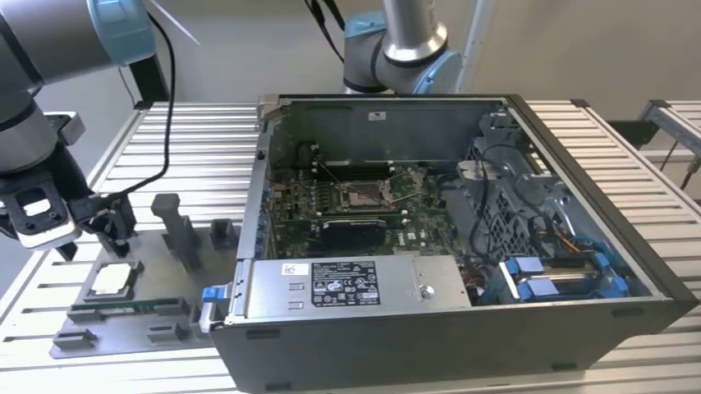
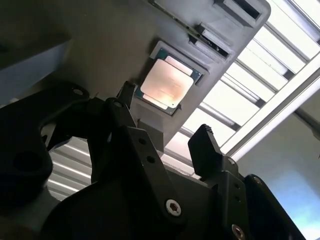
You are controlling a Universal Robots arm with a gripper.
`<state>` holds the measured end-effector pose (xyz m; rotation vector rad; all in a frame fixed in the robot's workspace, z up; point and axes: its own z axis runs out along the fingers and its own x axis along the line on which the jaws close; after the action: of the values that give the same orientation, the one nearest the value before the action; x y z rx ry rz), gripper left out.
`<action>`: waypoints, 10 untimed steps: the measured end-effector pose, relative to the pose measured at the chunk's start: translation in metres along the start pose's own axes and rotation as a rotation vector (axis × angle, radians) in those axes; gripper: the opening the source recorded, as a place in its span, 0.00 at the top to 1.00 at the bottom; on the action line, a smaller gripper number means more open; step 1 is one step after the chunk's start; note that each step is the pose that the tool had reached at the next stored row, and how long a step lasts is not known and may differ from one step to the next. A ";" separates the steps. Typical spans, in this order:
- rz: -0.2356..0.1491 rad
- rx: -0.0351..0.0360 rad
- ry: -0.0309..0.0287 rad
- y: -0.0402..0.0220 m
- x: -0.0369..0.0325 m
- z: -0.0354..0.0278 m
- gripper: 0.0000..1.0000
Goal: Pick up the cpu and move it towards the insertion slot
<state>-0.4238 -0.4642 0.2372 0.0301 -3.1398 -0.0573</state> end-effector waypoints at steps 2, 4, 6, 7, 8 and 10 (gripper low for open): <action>0.000 -0.0001 -0.0002 -0.0009 0.0003 0.0034 0.00; 0.000 -0.0001 -0.0001 -0.0018 0.0003 0.0065 0.00; 0.000 -0.0002 -0.0002 -0.0027 0.0003 0.0096 0.00; 0.000 -0.0001 -0.0001 -0.0031 0.0003 0.0111 0.00; 0.000 0.0000 0.0000 -0.0037 0.0003 0.0127 0.00; 0.000 -0.0002 -0.0002 -0.0047 0.0004 0.0158 0.00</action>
<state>-0.4241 -0.4683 0.2213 0.0300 -3.1400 -0.0576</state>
